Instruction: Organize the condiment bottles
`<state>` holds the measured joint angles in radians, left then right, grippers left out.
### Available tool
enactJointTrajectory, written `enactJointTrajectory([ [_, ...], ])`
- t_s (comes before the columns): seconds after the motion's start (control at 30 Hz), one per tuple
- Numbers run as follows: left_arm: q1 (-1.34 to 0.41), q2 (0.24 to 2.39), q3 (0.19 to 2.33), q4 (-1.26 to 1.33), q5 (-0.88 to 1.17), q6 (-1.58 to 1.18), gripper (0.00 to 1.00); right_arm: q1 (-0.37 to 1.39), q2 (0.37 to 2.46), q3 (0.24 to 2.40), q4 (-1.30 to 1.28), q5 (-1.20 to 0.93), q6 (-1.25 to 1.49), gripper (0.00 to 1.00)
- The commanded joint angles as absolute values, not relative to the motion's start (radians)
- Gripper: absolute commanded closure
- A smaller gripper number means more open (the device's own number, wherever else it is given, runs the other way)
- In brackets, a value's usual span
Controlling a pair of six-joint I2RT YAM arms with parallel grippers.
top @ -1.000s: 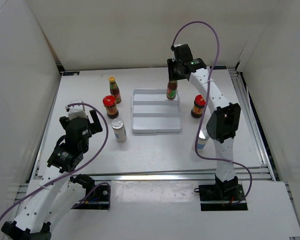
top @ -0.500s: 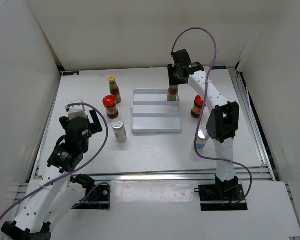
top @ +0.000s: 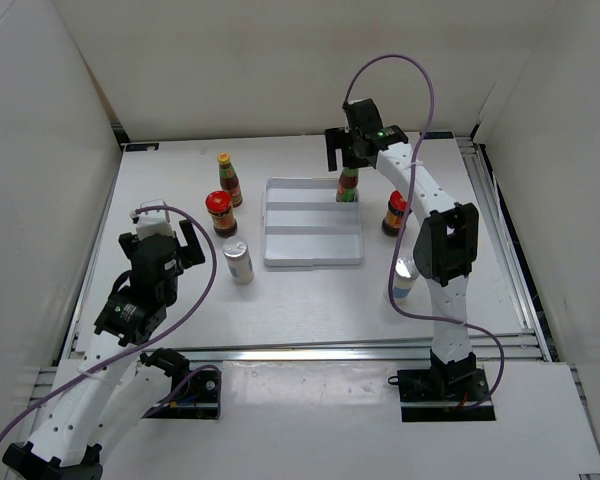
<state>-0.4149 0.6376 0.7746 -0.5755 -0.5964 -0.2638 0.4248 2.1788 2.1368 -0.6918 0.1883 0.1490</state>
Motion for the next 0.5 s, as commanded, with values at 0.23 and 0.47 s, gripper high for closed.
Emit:
enactJointTrajectory([
  [0.23, -0.419, 0.647, 0.769, -0.589, -0.586, -0.262, 0.0, 0.422, 2.025, 2.254, -0.649, 0.304, 0.149, 0.0],
  [0.47, -0.41, 0.678, 0.831, -0.62, -0.572, -0.253, 0.0, 0.422, 1.775, 2.067, -0.601, 0.409, 0.149, 0.0],
])
